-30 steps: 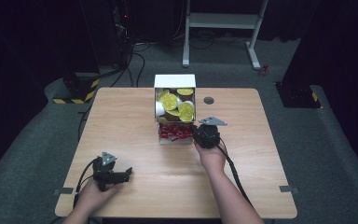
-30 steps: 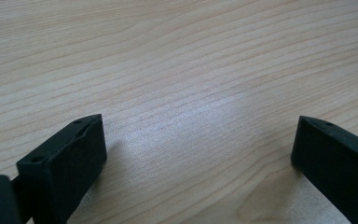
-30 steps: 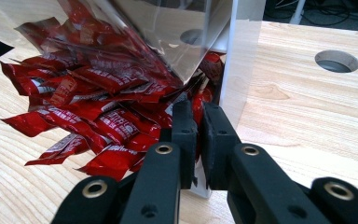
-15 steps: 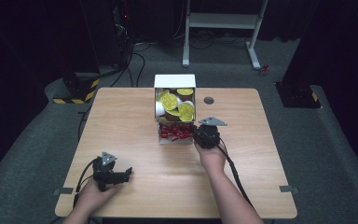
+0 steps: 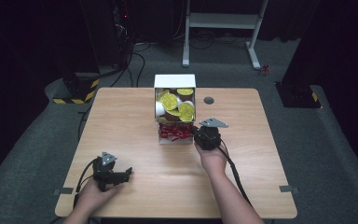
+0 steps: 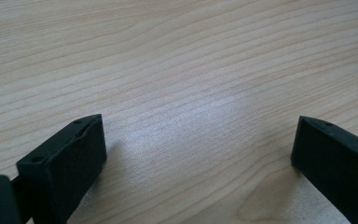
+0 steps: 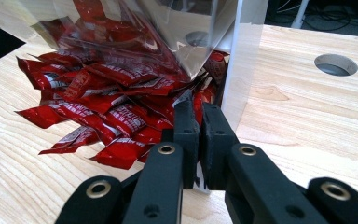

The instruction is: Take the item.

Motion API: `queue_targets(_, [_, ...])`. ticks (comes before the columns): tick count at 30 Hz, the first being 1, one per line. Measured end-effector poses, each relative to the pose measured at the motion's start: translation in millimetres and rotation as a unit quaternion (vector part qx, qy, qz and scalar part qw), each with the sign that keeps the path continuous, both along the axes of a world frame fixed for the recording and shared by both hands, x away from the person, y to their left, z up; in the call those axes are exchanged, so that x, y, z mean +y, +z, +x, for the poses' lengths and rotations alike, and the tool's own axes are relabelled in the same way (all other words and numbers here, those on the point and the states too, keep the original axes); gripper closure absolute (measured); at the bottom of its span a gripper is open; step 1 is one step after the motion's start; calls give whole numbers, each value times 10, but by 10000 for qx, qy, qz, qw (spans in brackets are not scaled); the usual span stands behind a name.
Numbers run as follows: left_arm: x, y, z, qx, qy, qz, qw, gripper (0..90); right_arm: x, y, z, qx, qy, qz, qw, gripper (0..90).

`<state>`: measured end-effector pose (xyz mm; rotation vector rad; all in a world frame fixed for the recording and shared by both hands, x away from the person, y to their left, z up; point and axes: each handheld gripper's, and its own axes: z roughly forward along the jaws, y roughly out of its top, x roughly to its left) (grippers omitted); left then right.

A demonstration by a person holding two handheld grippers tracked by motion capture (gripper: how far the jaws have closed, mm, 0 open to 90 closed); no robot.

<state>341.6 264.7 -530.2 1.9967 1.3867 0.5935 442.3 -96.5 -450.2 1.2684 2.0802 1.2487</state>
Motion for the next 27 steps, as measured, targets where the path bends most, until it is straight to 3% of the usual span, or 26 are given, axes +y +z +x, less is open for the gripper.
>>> queue_targets(27, [1, 0, 1, 2, -5, -4, 10000, 34, -106, 59, -249, -153, 128, 103, 9997, 873])
